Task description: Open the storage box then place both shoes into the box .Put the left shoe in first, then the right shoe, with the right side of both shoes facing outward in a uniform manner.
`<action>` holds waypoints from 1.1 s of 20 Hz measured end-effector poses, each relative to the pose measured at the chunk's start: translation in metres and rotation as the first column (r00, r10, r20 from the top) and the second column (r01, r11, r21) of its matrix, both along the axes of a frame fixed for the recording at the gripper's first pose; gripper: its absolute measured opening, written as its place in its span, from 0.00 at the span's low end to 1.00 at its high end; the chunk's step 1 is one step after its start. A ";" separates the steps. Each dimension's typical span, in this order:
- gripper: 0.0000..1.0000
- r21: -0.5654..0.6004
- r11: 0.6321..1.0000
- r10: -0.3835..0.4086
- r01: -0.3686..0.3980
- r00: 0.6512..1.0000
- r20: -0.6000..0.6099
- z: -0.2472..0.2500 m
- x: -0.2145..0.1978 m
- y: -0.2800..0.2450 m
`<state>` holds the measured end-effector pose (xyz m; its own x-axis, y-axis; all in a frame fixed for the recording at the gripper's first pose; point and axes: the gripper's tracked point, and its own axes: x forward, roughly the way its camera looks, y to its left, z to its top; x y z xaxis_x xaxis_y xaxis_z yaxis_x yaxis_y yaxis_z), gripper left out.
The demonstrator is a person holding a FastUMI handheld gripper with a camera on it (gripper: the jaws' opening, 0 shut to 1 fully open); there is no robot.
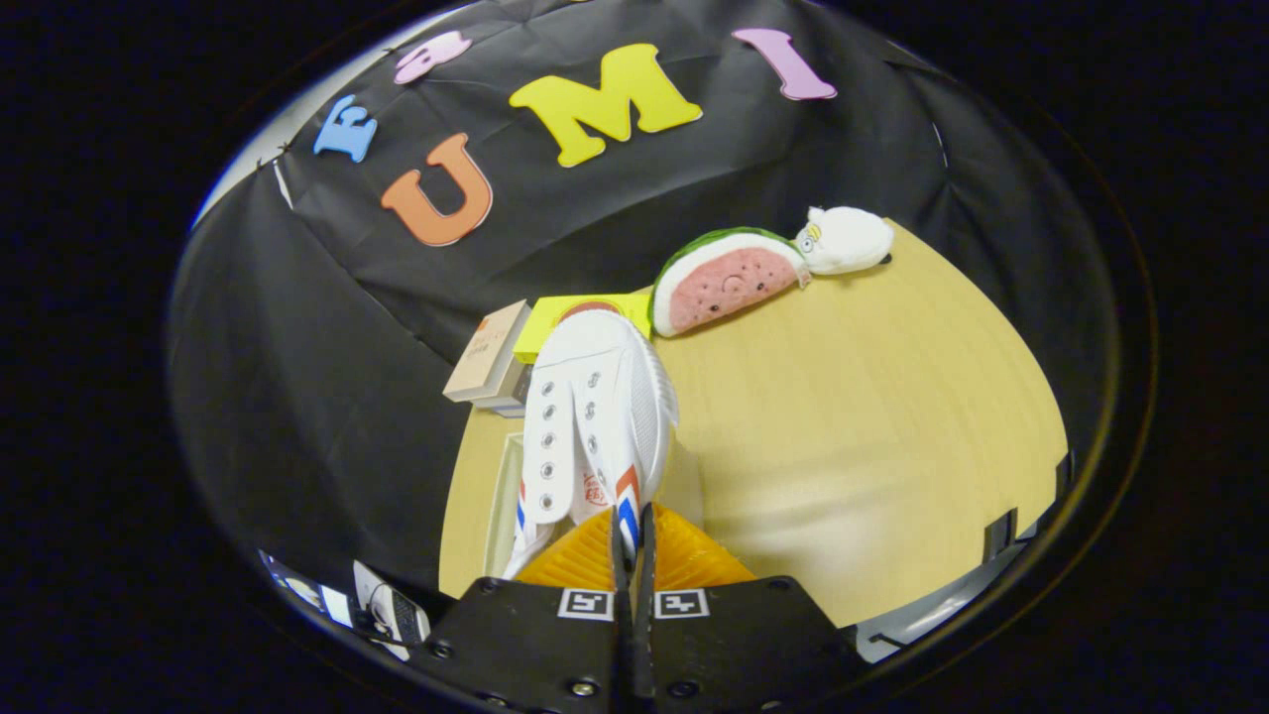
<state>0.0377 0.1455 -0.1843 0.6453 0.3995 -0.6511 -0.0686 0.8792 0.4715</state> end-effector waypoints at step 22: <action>0.83 -0.111 0.992 0.077 -0.067 0.993 0.091 -0.040 -0.006 0.024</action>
